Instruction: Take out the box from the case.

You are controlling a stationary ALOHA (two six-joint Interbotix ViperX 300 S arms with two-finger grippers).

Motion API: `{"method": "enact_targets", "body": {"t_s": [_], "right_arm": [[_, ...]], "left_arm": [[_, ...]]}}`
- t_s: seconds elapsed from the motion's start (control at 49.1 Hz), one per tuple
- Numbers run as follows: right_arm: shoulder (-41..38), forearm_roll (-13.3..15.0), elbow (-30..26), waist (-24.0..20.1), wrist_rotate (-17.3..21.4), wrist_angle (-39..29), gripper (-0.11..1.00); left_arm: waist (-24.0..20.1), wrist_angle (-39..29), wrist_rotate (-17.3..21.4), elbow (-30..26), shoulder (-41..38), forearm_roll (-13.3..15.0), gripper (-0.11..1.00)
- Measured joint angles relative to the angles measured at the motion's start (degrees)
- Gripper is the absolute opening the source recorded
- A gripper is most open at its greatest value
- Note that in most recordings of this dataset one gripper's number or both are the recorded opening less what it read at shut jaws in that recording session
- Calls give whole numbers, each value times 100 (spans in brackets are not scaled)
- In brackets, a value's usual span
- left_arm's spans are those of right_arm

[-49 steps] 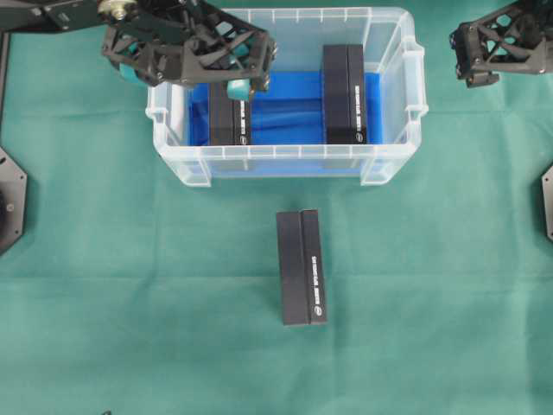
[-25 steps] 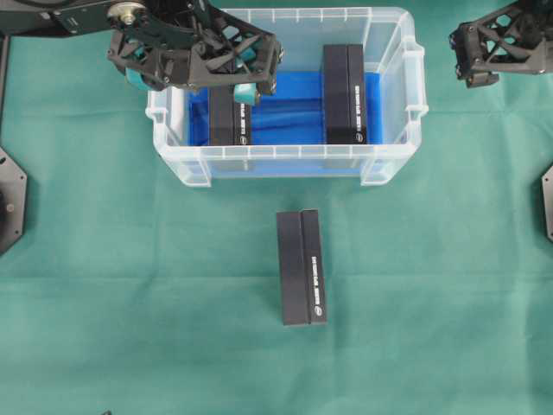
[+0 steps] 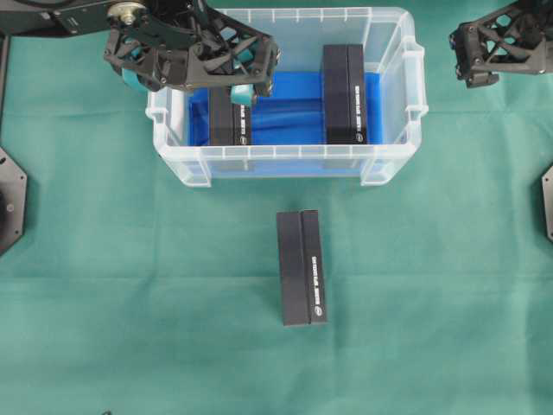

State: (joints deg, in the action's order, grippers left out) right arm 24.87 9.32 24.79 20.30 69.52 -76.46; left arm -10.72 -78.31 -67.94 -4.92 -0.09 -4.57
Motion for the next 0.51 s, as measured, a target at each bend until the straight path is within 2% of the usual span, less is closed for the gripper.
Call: {"method": "enact_targets", "body": {"t_s": [0.509], "right_arm": [[0,0,0,-9,0,0,91]], "left_arm": [[0,9,-35,0,-9,0,92]]}}
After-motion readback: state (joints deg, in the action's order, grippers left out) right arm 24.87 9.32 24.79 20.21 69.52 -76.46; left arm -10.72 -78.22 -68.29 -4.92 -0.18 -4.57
